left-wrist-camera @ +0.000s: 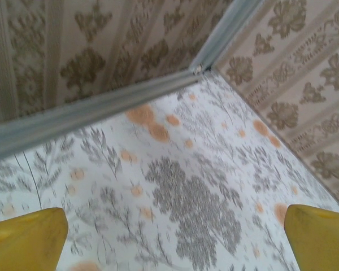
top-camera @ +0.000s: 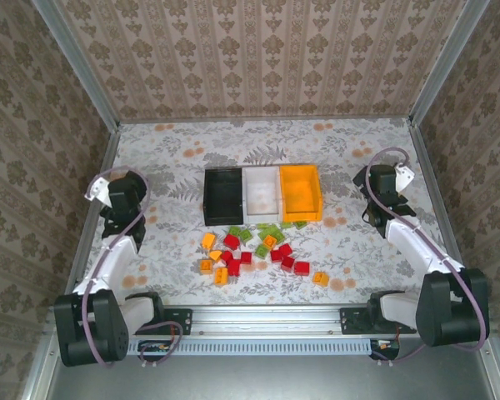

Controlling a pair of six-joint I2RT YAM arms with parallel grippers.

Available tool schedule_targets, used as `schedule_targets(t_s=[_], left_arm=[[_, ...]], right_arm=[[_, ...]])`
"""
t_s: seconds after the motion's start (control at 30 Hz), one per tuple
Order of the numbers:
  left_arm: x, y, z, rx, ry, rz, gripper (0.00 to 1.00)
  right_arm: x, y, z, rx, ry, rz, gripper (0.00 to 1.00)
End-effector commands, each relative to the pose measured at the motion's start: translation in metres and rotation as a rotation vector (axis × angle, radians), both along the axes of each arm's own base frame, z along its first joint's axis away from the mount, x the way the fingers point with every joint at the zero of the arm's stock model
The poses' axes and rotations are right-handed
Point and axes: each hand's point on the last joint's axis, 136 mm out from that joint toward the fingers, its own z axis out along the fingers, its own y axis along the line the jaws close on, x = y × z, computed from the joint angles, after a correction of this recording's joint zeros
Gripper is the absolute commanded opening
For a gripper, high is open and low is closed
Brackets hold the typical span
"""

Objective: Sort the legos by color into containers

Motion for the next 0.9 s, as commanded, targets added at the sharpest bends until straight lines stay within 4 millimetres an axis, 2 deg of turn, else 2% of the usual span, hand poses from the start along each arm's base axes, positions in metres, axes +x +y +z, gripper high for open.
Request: schedule_targets(t_s=[0.0, 0.13, 0.27, 0.4, 0.57, 0.73, 0.87], left_arm=[[-0.001, -0.021, 0.014, -0.107, -0.092, -0.075, 1.0], [-0.006, -0.058, 0.036, -0.059, -0.027, -0.232, 1.0], [-0.022, -0.108, 0.04, -0.054, 0.067, -0.445, 1.0], [-0.044, -0.155, 0.022, -0.043, 0.128, -0.623, 1.0], [-0.077, -0.196, -0.007, -0.022, 0.24, -0.783, 1.0], [-0.096, -0.213, -0.024, -0.057, 0.278, -0.862, 1.0], [-0.1, -0.215, -0.027, -0.063, 0.287, -0.882, 1.0]], right_arm=[[-0.011, 0.022, -0.007, 0.06, 0.104, 0.087, 1.0], [-0.022, 0.051, -0.02, 0.074, 0.222, 0.229, 1.0], [-0.044, 0.087, -0.034, 0.074, 0.308, 0.367, 0.99], [-0.073, 0.124, -0.052, 0.067, 0.391, 0.527, 0.93], [-0.107, 0.185, -0.06, 0.106, 0.431, 0.832, 0.86], [-0.14, 0.233, -0.072, 0.023, 0.513, 1.074, 0.88], [-0.155, 0.252, -0.085, -0.064, 0.586, 1.172, 0.86]])
